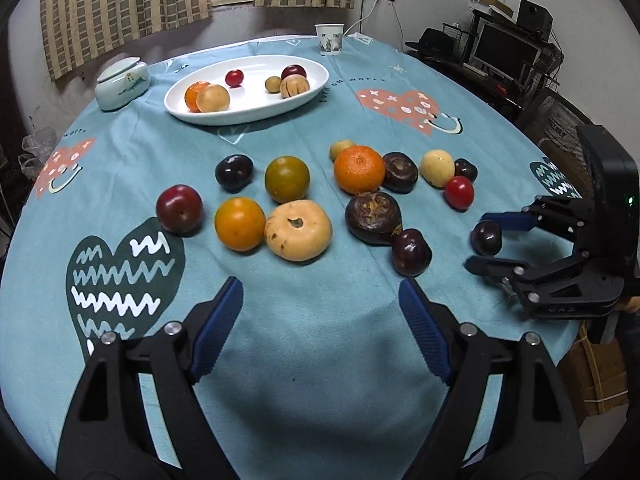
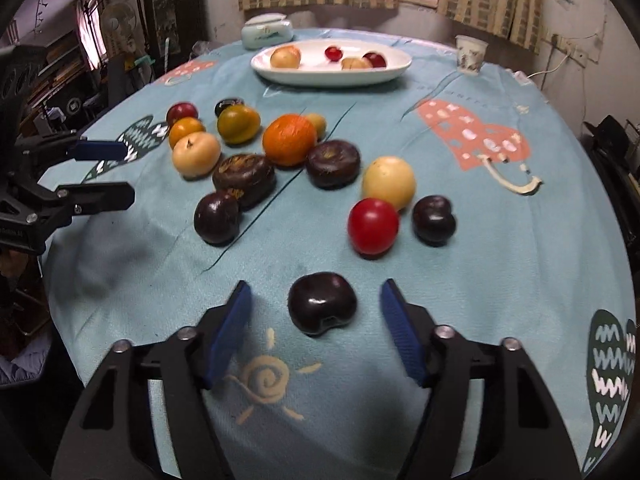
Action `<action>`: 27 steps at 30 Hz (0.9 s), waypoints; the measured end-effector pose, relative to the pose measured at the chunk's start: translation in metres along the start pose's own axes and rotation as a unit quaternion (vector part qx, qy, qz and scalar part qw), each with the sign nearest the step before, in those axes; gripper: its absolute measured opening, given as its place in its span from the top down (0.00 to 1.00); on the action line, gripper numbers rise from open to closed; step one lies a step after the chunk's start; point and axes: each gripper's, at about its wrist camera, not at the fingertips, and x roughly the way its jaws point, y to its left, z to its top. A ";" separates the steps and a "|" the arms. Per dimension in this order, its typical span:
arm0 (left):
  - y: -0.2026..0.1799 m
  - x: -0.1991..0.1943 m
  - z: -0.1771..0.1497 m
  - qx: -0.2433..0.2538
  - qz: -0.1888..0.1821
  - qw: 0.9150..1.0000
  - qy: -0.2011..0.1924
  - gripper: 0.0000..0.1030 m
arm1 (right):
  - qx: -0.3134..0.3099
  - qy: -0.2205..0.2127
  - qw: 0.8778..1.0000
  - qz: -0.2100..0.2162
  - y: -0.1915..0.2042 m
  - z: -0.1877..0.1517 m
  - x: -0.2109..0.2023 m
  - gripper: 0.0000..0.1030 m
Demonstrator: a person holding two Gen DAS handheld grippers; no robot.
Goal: Organize fruits
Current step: 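Move both open tools back to the fruit pile, then grasp a dark purple plum with the right tool while the left tool grasps another plum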
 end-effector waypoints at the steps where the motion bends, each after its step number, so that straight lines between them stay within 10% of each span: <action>1: -0.002 0.002 0.001 0.000 0.001 1.000 0.001 0.21 | -0.009 -0.003 1.000 -0.005 0.002 0.000 0.001 0.49; 4: -0.012 0.006 0.004 0.006 -0.003 1.000 0.004 0.21 | -0.020 -0.007 1.000 -0.014 0.004 0.000 -0.001 0.67; 14: -0.061 0.033 0.019 0.011 0.009 1.000 0.005 0.22 | -0.035 -0.019 0.999 -0.022 0.000 -0.005 -0.016 0.68; 21: -0.062 0.056 0.021 -0.008 -0.010 0.999 0.031 0.71 | -0.031 -0.020 0.999 -0.018 -0.006 -0.011 -0.020 0.68; 27: -0.059 0.047 0.015 0.003 -0.015 1.000 0.016 0.72 | -0.025 -0.020 0.999 -0.015 -0.012 -0.014 -0.020 0.68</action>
